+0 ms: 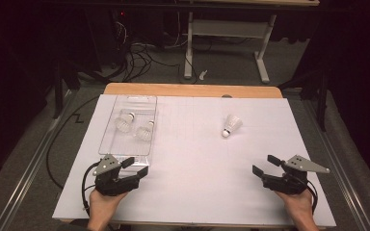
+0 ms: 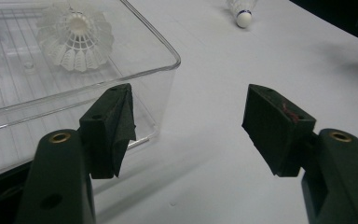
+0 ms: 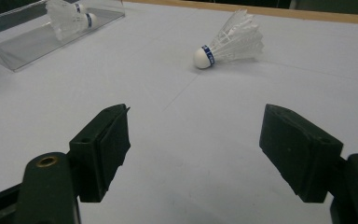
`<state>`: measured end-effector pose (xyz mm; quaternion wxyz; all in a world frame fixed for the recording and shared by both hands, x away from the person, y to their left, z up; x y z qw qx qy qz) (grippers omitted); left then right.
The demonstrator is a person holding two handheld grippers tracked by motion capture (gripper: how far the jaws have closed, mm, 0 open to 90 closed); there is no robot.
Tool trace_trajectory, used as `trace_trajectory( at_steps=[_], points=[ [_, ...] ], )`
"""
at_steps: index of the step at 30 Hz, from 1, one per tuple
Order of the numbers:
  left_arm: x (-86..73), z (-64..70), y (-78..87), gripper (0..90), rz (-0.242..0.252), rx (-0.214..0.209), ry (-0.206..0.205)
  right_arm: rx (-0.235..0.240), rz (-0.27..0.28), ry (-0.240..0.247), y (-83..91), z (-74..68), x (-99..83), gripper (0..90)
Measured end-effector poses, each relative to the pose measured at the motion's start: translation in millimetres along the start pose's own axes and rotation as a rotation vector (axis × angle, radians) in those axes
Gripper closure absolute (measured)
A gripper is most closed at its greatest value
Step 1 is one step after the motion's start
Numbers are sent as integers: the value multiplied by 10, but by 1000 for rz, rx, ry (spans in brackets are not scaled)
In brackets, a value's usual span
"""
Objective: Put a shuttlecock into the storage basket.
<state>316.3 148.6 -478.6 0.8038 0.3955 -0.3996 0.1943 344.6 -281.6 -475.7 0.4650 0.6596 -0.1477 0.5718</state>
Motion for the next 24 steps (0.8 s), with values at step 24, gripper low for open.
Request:
trace_trajectory(
  at_steps=[24],
  points=[
    [0,21,-8,343,9,-9,-1,-34,-26,13,-312,109,230,250]
  ],
)
Point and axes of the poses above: each handheld gripper's, and its own axes: y roughly backward along the jaws, x roughly out of its top, z roughly to its right, the point moved 7 cm from there along -y, roughly forward along the jaws, and after that the axes turned 11 degrees about y, right-handed, at the moved point
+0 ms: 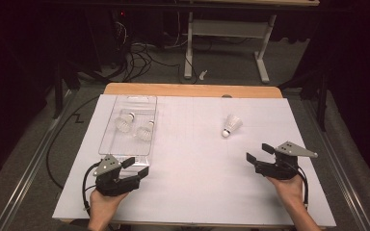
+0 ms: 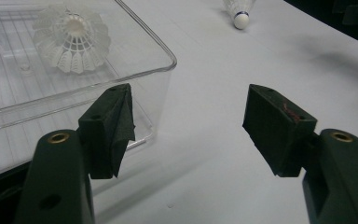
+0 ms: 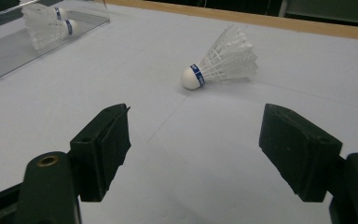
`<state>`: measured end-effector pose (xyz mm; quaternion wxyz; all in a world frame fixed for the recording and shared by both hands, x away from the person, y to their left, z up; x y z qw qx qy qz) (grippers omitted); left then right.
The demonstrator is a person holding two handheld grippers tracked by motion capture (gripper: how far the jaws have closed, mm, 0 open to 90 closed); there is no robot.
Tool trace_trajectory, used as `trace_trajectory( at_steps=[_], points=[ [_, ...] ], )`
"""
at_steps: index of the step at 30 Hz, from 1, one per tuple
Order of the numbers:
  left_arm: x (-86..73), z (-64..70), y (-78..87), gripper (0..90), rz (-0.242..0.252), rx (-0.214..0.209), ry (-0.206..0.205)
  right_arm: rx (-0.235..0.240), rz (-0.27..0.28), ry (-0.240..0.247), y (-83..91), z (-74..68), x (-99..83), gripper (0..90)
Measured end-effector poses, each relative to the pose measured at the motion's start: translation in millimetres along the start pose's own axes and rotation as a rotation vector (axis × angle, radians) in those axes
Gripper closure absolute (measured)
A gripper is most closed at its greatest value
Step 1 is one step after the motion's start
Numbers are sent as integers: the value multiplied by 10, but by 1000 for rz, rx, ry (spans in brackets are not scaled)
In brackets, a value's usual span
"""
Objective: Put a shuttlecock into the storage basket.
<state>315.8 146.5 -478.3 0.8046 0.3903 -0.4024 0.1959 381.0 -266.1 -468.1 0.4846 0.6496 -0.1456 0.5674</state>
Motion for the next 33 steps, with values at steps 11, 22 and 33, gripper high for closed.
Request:
trace_trajectory(
  at_steps=[11,22,33],
  points=[
    [0,2,4,342,3,-1,4,-8,-29,23,-159,35,116,253],
    [2,2,6,341,6,-4,6,-12,-46,14,-287,93,221,258],
    [4,4,11,341,10,-7,7,-20,-46,10,-413,132,334,258]
  ],
)
Point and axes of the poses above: each handheld gripper's, and its own axes: y roughly backward along the jaws, x roughly out of its top, z roughly to its right, the point moved 7 cm from there along -y, roughly forward along the jaws, and after that the axes turned 11 degrees about y, right-handed, at the moved point
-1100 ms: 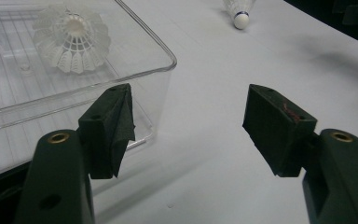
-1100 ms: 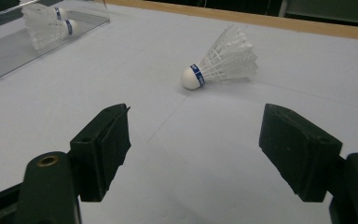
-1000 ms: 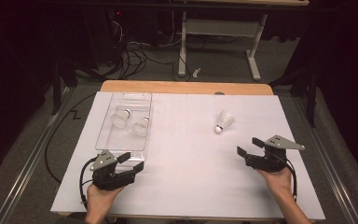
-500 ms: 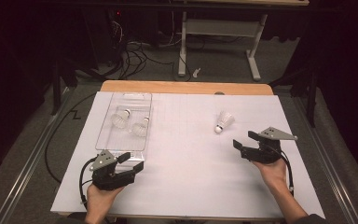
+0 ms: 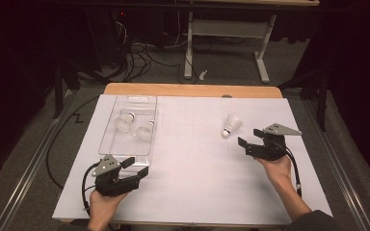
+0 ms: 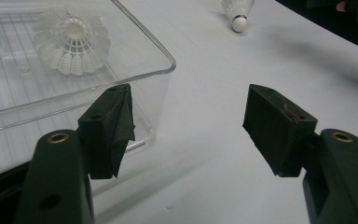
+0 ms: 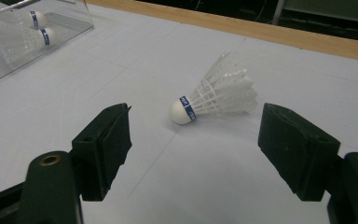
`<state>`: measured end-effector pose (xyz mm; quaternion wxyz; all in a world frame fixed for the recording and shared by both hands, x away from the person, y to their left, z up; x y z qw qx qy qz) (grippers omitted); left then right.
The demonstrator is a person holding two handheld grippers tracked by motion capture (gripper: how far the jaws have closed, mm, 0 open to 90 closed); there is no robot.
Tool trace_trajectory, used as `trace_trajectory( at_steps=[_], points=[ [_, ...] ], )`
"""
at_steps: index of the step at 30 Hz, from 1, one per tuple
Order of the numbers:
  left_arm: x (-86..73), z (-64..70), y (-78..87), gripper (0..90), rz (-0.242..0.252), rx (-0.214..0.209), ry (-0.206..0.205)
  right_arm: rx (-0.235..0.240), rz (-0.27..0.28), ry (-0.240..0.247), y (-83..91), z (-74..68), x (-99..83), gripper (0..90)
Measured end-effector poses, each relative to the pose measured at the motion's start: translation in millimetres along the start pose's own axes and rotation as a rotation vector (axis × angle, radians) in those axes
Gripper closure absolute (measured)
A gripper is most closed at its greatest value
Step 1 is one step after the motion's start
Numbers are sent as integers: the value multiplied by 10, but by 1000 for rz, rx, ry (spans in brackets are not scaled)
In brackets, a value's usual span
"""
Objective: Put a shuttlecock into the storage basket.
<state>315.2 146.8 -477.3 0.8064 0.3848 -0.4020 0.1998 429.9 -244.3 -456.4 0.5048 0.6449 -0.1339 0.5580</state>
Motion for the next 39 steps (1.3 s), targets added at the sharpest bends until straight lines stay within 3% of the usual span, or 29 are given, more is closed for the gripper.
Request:
trace_trajectory(
  at_steps=[8,15,20,27,31,39],
  points=[
    [-1,-1,1,341,-1,-1,0,-6,2,10,-102,29,98,258],
    [-3,1,0,341,-1,-2,-2,-19,-28,17,-190,77,145,257],
    [-4,4,-2,341,-3,-2,-4,-24,-12,2,-241,108,209,257],
    [-4,-1,-3,341,-3,-1,-4,-39,-36,-5,-352,192,264,261],
    [-4,-1,-4,341,-7,-3,-11,-35,-79,-12,-402,229,269,258],
    [-3,-10,1,341,-6,-2,-7,-33,-96,-9,-489,249,358,271]
  ],
)
Point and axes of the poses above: each handheld gripper's, and its own axes: y roughly backward along the jaws, x roughly out of its top, z roughly to its right, the point moved 7 cm from there along -y, roughly forward along the jaws, and after that the axes turned 11 degrees about y, right-handed, at the moved point
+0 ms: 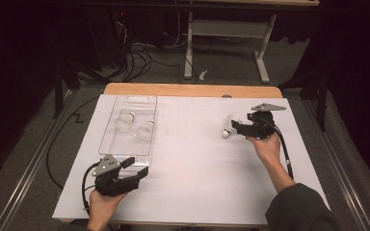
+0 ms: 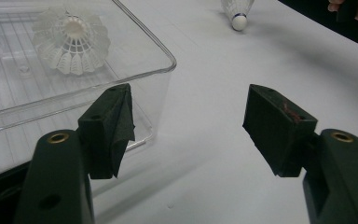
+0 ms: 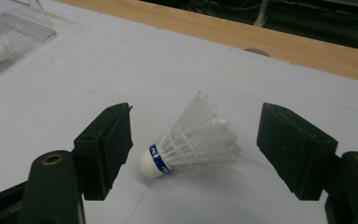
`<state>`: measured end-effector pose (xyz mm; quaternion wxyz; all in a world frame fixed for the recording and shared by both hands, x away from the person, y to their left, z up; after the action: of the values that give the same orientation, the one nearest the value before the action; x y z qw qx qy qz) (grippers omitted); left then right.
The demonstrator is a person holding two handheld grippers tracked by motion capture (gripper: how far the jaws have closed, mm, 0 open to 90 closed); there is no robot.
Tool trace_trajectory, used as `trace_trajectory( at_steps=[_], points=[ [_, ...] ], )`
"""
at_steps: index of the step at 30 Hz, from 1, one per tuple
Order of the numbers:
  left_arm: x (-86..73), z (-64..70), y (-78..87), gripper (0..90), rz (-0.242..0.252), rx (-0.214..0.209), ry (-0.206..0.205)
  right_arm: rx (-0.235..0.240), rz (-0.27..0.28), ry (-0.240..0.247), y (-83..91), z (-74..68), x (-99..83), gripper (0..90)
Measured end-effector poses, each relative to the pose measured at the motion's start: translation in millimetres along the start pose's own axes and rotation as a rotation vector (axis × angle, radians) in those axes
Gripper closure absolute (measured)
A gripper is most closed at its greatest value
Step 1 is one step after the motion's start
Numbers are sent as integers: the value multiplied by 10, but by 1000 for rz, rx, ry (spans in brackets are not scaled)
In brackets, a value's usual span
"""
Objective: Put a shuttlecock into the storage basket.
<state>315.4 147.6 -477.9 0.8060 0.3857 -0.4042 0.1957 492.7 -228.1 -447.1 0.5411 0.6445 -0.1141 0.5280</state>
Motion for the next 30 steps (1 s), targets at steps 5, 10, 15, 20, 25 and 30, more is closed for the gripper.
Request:
trace_trajectory(
  at_steps=[5,10,15,20,25,30],
  points=[
    [1,-2,-1,341,0,-1,-1,1,-22,11,-61,6,50,277],
    [2,-2,0,341,1,-3,0,14,-62,14,-114,25,91,309],
    [3,-7,0,340,0,-3,-1,18,-103,21,-171,58,116,332],
    [2,-7,-2,340,-1,-5,-3,17,-155,33,-230,84,137,356],
    [0,-4,-4,339,-3,-6,-4,19,-199,46,-283,97,158,374],
    [-1,-5,1,340,-2,-6,-1,36,-232,38,-330,122,166,373]
  ],
)
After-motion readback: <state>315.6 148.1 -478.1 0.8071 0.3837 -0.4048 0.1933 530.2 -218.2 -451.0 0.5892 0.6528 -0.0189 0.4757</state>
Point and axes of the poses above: each handheld gripper's, and its own axes: y roughly backward along the jaws, x roughly out of its top, z roughly to its right, the point moved 7 cm from there along -y, roughly forward along the jaws, and after that the axes turned 11 degrees about y, right-handed, at the moved point
